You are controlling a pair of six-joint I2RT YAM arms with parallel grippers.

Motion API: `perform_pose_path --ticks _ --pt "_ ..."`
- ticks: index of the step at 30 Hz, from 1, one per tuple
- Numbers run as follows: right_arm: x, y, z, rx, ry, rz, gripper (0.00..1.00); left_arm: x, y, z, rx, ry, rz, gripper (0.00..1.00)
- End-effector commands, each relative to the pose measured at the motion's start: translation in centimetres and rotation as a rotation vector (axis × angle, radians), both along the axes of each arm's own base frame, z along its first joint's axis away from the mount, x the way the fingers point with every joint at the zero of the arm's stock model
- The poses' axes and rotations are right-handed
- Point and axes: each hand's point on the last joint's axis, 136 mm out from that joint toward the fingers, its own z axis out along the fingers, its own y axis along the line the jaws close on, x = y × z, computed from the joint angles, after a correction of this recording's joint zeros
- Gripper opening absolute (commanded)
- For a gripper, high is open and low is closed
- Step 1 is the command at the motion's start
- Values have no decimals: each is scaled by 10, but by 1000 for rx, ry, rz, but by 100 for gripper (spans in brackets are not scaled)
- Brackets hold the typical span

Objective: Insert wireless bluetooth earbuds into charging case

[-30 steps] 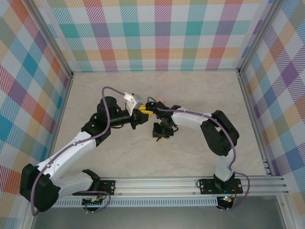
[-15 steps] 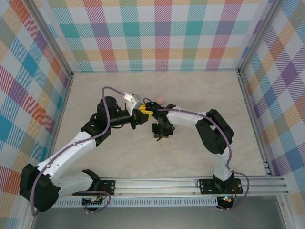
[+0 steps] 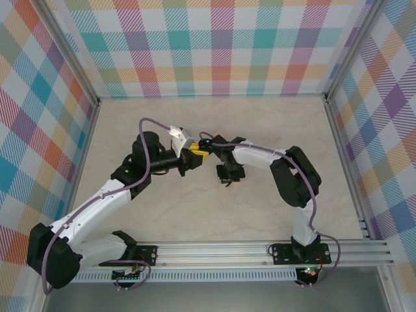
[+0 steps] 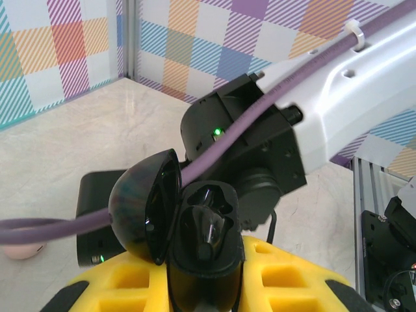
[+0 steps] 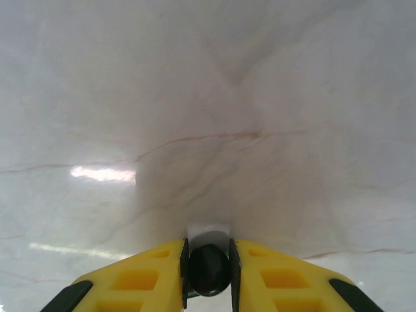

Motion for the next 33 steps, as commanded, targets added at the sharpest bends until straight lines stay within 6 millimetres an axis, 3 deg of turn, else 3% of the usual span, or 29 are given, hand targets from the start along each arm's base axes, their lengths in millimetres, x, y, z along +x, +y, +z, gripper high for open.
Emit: perform_pose_path --ticks 1,12,23,29,33 --pt "10 -7 -1 -30 -4 91 26 -6 -1 3 -2 -3 -7 19" --pt "19 8 11 30 0 117 37 -6 -1 3 -2 1 -6 19" --pt "12 3 26 156 16 -191 41 -5 -2 1 -1 3 -10 19" --pt "6 -2 22 168 22 -303 42 -5 -3 2 -4 3 -14 19" --pt "5 7 18 201 51 -302 42 -5 -4 2 -4 3 -18 19"
